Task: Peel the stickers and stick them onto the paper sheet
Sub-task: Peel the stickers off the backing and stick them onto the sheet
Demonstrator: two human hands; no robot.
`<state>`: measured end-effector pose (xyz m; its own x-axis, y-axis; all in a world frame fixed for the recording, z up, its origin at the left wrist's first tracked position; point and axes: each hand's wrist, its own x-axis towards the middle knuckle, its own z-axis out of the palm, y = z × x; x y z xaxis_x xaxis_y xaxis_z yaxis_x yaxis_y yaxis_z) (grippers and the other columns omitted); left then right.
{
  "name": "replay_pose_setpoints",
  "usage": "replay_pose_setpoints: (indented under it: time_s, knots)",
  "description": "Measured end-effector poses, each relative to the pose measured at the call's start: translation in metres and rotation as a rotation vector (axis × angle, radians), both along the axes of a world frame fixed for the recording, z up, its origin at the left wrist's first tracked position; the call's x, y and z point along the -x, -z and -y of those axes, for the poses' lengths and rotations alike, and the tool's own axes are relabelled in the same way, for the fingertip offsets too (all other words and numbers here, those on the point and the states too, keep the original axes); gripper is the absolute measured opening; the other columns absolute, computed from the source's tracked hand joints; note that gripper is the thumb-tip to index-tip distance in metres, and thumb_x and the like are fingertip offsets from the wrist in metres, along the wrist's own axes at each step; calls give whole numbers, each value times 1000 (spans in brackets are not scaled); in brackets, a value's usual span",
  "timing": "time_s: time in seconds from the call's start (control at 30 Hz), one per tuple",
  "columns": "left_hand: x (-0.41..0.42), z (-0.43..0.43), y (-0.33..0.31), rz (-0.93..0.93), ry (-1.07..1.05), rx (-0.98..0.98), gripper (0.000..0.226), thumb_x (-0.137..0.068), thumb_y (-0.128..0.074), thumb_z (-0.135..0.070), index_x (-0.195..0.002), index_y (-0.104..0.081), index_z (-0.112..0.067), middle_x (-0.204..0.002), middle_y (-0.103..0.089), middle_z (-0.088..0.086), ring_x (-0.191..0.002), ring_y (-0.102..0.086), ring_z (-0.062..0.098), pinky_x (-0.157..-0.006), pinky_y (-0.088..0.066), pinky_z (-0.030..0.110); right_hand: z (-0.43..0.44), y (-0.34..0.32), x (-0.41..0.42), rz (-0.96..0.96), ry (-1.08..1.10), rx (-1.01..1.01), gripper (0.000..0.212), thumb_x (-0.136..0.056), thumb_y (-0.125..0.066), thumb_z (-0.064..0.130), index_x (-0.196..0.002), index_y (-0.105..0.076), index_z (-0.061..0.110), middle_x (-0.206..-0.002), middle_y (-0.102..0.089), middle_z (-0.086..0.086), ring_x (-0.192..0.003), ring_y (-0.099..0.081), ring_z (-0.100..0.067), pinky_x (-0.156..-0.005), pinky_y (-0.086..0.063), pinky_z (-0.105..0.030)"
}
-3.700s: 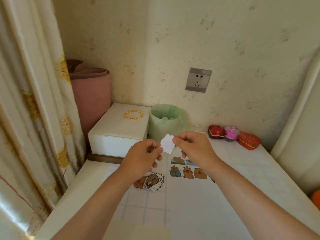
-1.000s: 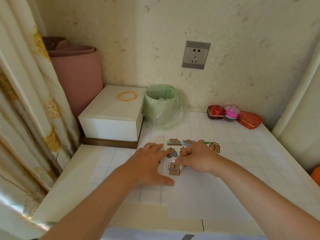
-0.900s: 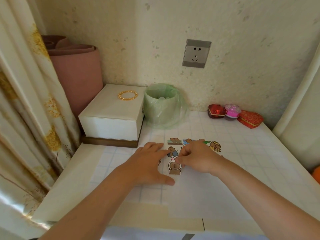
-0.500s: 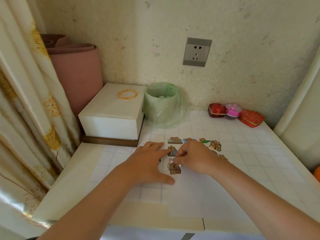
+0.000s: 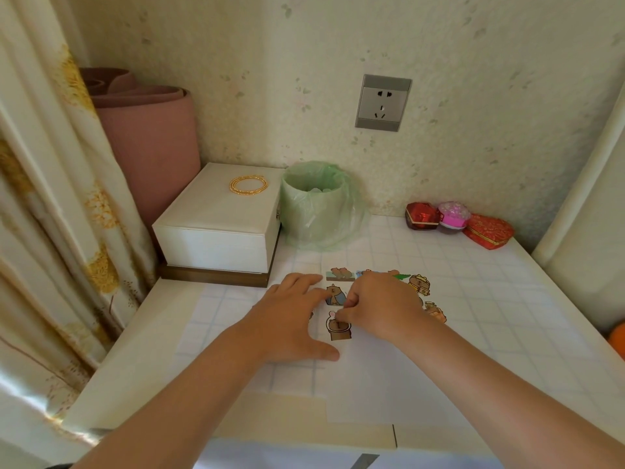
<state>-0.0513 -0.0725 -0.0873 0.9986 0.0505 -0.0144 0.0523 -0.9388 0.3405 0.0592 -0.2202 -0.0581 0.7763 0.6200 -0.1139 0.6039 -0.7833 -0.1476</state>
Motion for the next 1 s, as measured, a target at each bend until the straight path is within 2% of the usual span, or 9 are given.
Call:
replay_pose_setpoints:
  time_s: [0.13,0.27,0.4,0.5,0.57,0.67,0.8,0.9,1.0]
  knots:
    - [6,6,-2,109,48,24,59,-70,-73,-64,-121,-56,-39,-134,-37,-24,-130,-26,2,-108,-33,30,4,2,-4,35,28,-23,41,-70,-74,65,-80,-74,25,-77,-69,8,-82,-64,-18,-64,-47,-27]
    - [15,14,0,168,131,9,38,-87,-65,-46,-124,-62,-36,-126,-48,-22,-122,-33,2,-87,-31,11,12,8,4,35,-33,-93,32,-80,-69,58,-89,-73,27,-87,-71,8,-87,-67,-16,-72,-52,-30]
    - [22,16,10,170,149,-29,43,-92,-49,-47,-131,-60,-33,-131,-54,-17,-122,-45,9,-101,-39,31,29,15,10,176,-223,-165,25,-95,-56,50,-115,-64,37,-111,-64,12,-102,-63,-13,-70,-40,-28]
    - [26,17,14,212,166,-189,48,-88,-38,-48,-124,-67,-34,-126,-62,-14,-112,-59,12,-91,-46,31,41,25,11,269,-406,-147,26,-99,-48,39,-120,-63,35,-116,-56,10,-103,-58,-22,-76,-41,-35]
    - [28,17,19,266,168,-281,45,-88,-38,-45,-114,-73,-33,-117,-68,-12,-101,-65,13,-81,-53,30,46,32,13,371,-488,-131,27,-93,-57,29,-118,-67,30,-110,-58,5,-92,-57,-22,-73,-41,-33]
    - [29,18,23,297,175,-286,45,-92,-38,-43,-115,-73,-27,-118,-67,-7,-105,-62,16,-82,-53,30,51,40,13,502,-519,-146,36,-74,-76,22,-110,-72,25,-101,-61,2,-80,-56,-18,-69,-49,-30]
    - [30,23,22,340,151,-220,36,-90,-47,-40,-103,-77,-26,-106,-67,-6,-94,-63,17,-74,-53,28,53,46,14,513,-519,-182,37,-78,-72,21,-115,-71,22,-107,-62,-1,-84,-56,-21,-74,-51,-35]
    - [32,27,19,388,142,-192,16,-79,-72,-30,-93,-79,-26,-98,-70,-7,-83,-66,16,-68,-50,24,56,48,14,468,-520,-231,36,-86,-64,20,-122,-68,20,-114,-61,-2,-92,-56,-24,-79,-53,-38]
    - [33,30,14,399,141,-225,20,-72,-84,-28,-90,-79,-29,-94,-72,-11,-77,-66,12,-64,-39,20,63,48,15,457,-537,-277,36,-91,-51,23,-123,-67,24,-120,-63,-1,-102,-55,-23,-86,-52,-38]
